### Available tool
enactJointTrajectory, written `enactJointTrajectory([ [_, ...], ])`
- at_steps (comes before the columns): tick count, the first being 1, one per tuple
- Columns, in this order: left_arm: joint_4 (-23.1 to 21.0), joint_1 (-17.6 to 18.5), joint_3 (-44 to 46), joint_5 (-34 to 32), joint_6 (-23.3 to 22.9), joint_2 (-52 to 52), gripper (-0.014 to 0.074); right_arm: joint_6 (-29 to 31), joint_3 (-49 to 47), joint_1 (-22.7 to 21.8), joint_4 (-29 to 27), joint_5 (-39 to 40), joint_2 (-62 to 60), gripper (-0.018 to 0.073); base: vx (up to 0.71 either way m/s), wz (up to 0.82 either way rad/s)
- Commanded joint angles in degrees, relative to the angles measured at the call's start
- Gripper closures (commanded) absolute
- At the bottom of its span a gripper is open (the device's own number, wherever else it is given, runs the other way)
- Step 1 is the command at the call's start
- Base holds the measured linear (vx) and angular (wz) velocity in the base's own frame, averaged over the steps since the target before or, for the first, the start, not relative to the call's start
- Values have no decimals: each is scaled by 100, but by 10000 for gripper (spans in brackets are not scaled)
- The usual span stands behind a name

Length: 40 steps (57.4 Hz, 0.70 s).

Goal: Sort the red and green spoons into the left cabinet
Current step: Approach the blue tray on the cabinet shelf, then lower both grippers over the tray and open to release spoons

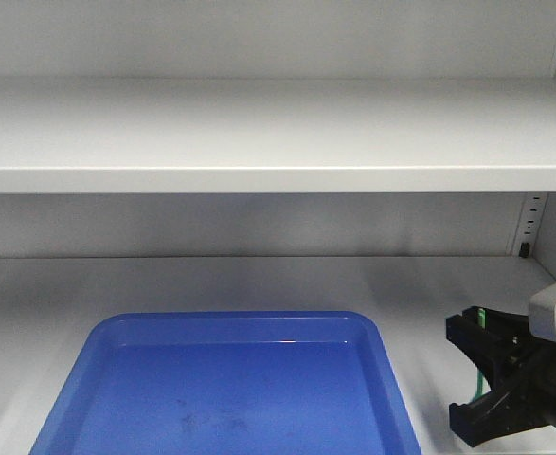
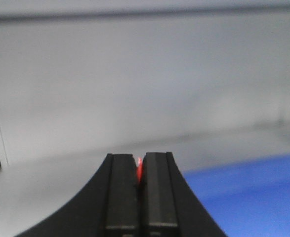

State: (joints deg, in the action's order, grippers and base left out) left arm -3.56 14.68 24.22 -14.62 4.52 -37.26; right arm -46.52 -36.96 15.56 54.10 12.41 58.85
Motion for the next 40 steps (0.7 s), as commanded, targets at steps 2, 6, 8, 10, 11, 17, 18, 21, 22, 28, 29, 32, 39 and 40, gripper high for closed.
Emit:
enactJointTrajectory([
  [2, 168, 26, 189, -883, -52, 8, 601, -12, -179, -5, -21, 855, -30, 564, 0, 0],
  [6, 396, 70, 314, -681, -239, -92, 600, -96, -248, -5, -36, 909, 98, 564, 0, 0],
  [8, 533, 131, 412, -599, -452, -132, 600, -180, -302, -5, -36, 905, 182, 564, 0, 0],
  [10, 694, 208, 522, -542, -660, -199, 600, -266, -347, -5, -41, 912, 265, 564, 0, 0],
  [11, 838, 279, 591, -528, -858, -254, 600, -314, -367, -5, -41, 921, 313, 564, 0, 0],
  [17, 1501, 580, 950, -530, -1508, -605, 598, -404, -502, 44, -35, 1091, 508, 564, 0, 0],
  [18, 1593, 620, 992, -530, -1565, -667, 597, -404, -529, 89, -35, 1091, 545, 564, 0, 0],
  [21, 1893, 768, 1153, -530, -1739, -928, 597, -398, -656, 249, -35, 1013, 630, 564, 0, 0],
  [22, 1939, 800, 1184, -530, -1778, -998, 597, -392, -691, 334, -35, 981, 669, 564, 0, 0],
  [28, 2041, 1053, 1420, -570, -2025, -1542, 597, -206, -988, 842, -28, 561, 918, 564, 0, 0],
  [29, 2041, 1099, 1454, -576, -2034, -1632, 597, -173, -1043, 938, -28, 489, 975, 564, 0, 0],
  [32, 2041, 1203, 1547, -627, -2039, -1841, 597, -96, -1166, 1145, -28, 232, 1115, 562, 0, 0],
  [39, 2041, 1410, 1712, -776, -2054, -2271, 596, -38, -1462, 1480, -33, 50, 1497, 558, 0, 0],
  [40, 2041, 1426, 1718, -802, -2067, -2315, 596, -38, -1494, 1502, -33, 61, 1534, 557, 0, 0],
])
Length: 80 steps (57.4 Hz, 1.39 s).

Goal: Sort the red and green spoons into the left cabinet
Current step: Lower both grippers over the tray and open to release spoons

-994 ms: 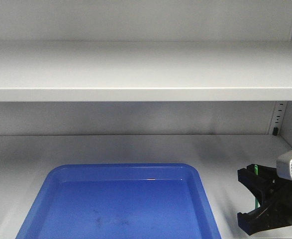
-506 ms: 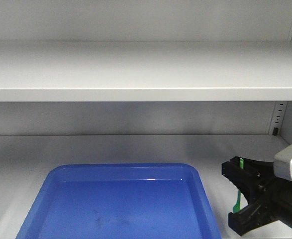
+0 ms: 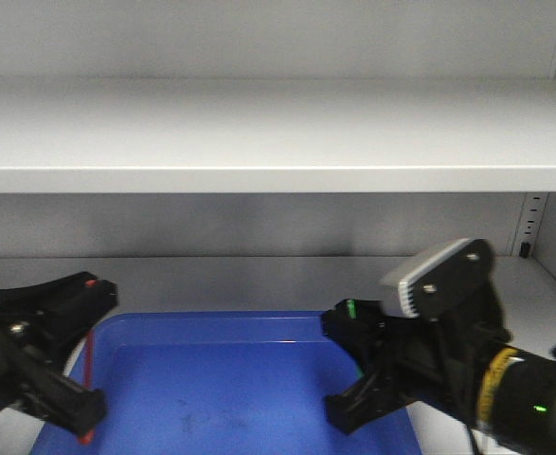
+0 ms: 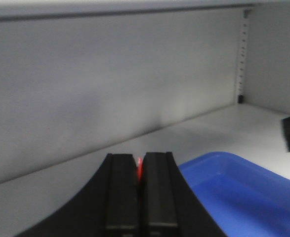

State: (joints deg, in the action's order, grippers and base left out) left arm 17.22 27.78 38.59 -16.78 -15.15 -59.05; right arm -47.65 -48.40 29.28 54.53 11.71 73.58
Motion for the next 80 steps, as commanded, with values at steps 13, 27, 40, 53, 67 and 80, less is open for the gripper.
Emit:
enactJointTrajectory([
  [13, -38, 303, 308, -975, -181, -636, 579, -14, -488, 224, -96, -48, 338, 526, 0, 0],
  [27, -38, 311, 308, -954, -145, -746, 465, -275, -488, 224, -97, -60, 338, 427, 0, 0],
  [40, -37, 311, 308, -839, -117, -790, 220, -275, -488, 224, -97, -243, 338, 199, 0, 0],
  [53, -37, 311, 308, -717, -117, -790, 53, -275, -488, 224, -97, -542, 338, 3, 0, 0],
  [67, -37, 311, 308, -715, -117, -790, 52, -275, -461, 224, -97, -530, 338, -1, 0, 0],
  [80, -37, 311, 308, -715, -117, -790, 52, -275, -461, 224, -97, -525, 338, -1, 0, 0],
])
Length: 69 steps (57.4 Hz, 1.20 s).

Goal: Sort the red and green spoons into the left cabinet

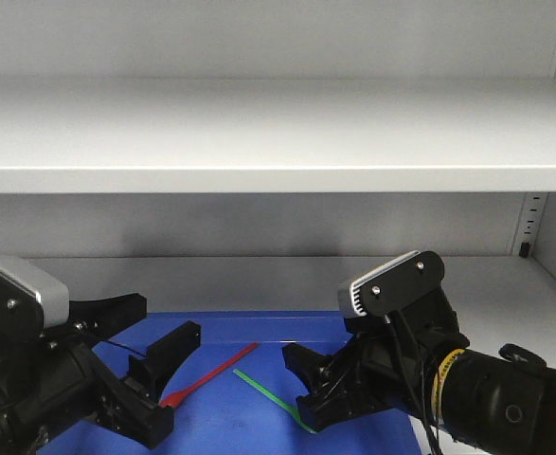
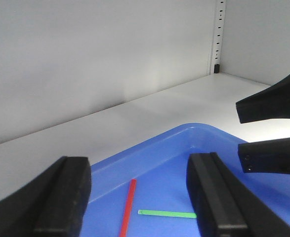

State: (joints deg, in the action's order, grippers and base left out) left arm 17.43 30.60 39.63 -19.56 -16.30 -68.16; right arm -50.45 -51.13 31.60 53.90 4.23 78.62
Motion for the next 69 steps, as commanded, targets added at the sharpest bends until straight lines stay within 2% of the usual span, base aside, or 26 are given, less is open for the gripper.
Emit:
enactJointTrajectory([
  [1, -58, 28, 204, -436, -2, 121, 52, 5, -187, -9, -33, 223, -166, -1, 0, 0],
  [18, -58, 22, 204, -418, -1, 121, 56, 5, -187, -9, -33, 223, -166, -1, 0, 0],
  [28, -58, 5, 96, -271, 5, 172, 99, 5, -187, -9, -33, 223, -166, -1, 0, 0],
  [34, -113, 5, -82, -46, 317, 469, 158, 5, -187, -9, -33, 223, -166, -1, 0, 0],
  [39, -473, -48, -326, 118, 763, 888, 223, 5, -187, -9, -33, 223, -166, -1, 0, 0],
  [43, -725, -239, -556, 118, 1141, 1271, 287, 5, -187, -9, -33, 223, -166, -1, 0, 0],
  [47, -865, -523, -769, 118, 1322, 1668, 358, 5, -187, -9, -33, 223, -166, -1, 0, 0],
  [60, -861, -1768, -1531, 174, 1284, 3029, 576, 5, -187, -9, -33, 223, -166, -1, 0, 0],
  [63, -861, -1994, -1736, 295, 1284, 3366, 605, 5, -187, -9, -33, 223, -166, -1, 0, 0],
  [69, -945, -2385, -2111, 793, 1284, 4142, 605, 5, -187, -9, -33, 223, -166, -1, 0, 0],
])
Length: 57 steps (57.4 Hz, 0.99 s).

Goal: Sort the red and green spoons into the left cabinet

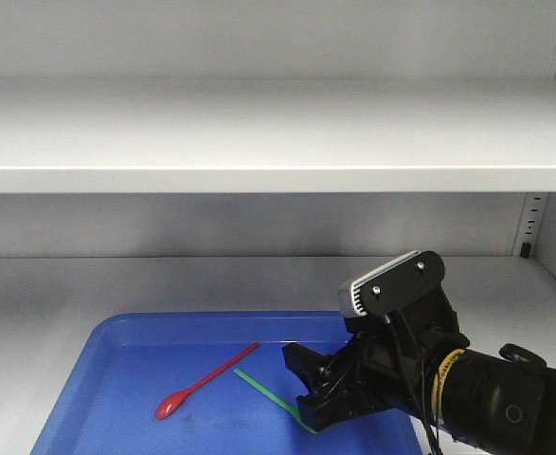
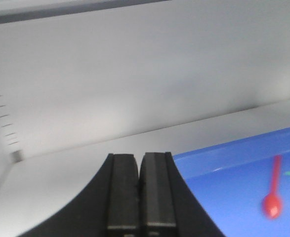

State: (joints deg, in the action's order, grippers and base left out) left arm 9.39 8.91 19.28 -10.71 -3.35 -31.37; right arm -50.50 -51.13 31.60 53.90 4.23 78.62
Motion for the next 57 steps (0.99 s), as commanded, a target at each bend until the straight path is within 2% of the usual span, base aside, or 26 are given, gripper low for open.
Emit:
enactJointTrajectory([
  [1, -181, -253, -121, -16, -11, 614, 605, 9, -187, -9, -33, 223, -166, -1, 0, 0],
  [6, -461, -433, -460, 356, -4, 1184, 603, 9, -187, -9, -33, 223, -166, -1, 0, 0],
  [11, -450, -581, -824, 675, -4, 1769, 603, 9, -187, -9, -33, 223, -166, -1, 0, 0],
  [24, -469, -709, -1836, 702, -9, 3351, 603, 9, -187, -9, -33, 223, -166, -1, 0, 0],
  [28, -511, -709, -2097, 410, -44, 3270, 603, 9, -183, -9, -33, 195, -166, -1, 0, 0],
  [32, -579, -709, -2044, 779, -132, 3247, 603, 9, -183, -9, -33, 231, -166, -1, 0, 1],
  [41, -763, -709, -2044, 1139, -196, 3251, 603, 9, -183, -9, -33, 221, -147, -1, 0, 0],
  [57, -756, -709, -2044, 1168, -196, 3251, 603, 9, -183, -9, -33, 221, -147, -1, 0, 0],
])
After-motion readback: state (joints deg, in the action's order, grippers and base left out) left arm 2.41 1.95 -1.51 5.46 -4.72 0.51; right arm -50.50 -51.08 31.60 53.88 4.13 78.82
